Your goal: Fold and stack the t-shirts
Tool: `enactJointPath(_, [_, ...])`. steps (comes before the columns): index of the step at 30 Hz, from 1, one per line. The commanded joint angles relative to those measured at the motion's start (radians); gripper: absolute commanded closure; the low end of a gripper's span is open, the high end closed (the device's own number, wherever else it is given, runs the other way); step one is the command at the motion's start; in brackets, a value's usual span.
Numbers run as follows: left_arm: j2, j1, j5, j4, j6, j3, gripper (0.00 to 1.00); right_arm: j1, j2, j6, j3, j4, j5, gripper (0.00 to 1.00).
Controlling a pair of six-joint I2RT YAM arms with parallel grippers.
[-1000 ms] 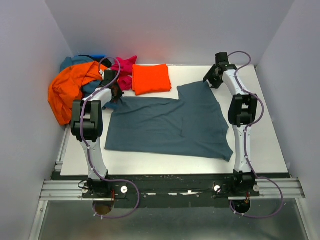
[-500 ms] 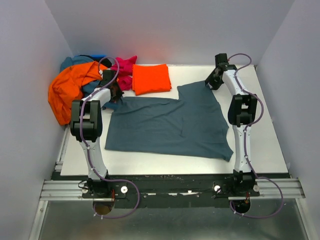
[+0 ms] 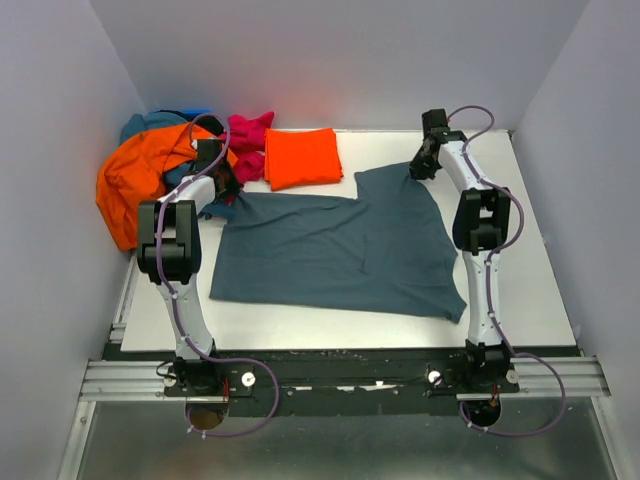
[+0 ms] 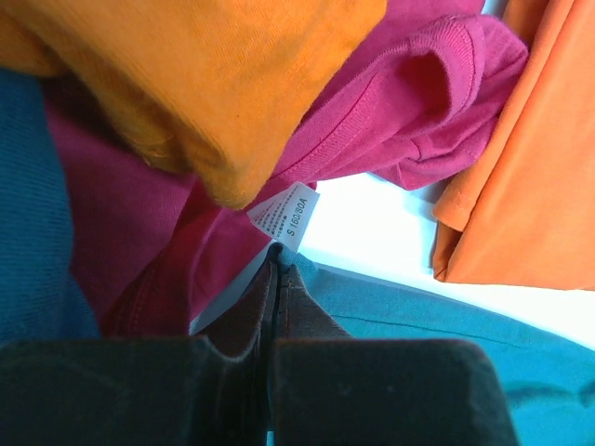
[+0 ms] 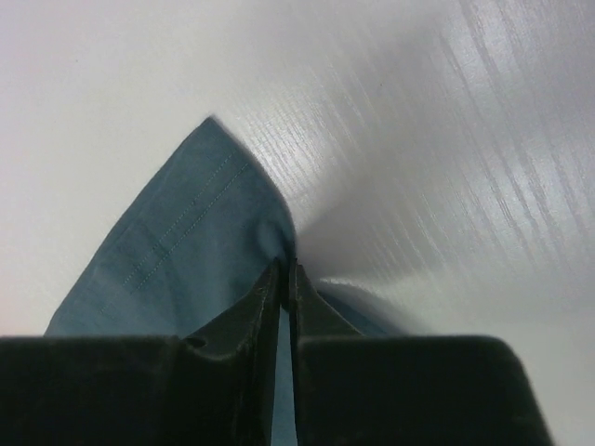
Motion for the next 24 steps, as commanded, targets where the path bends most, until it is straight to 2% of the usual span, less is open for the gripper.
enactJointPath(1, [-0.03,0.005,0.018,0.018,-0.005,-0.007,1.0,0.013,-0.028,-0.057,-0.027,-0.02,0.053,0.94])
enactJointPath(2, [-0.032,0.005,0.018,0.021,-0.005,-0.009,1.0,0.013,-0.035,-0.064,-0.029,-0.011,0.056,0.99])
enactJointPath(14, [-0.055,0.002,-0.001,0.036,-0.001,-0.003,1.0,0.011,-0.24,-0.166,-0.219,0.104,0.084,0.99])
enactJointPath(24, [-0.029,-0.002,-0.019,0.016,0.012,0.039,1.0,0.011,-0.366,-0.196,-0.355,0.14,0.024,0.99])
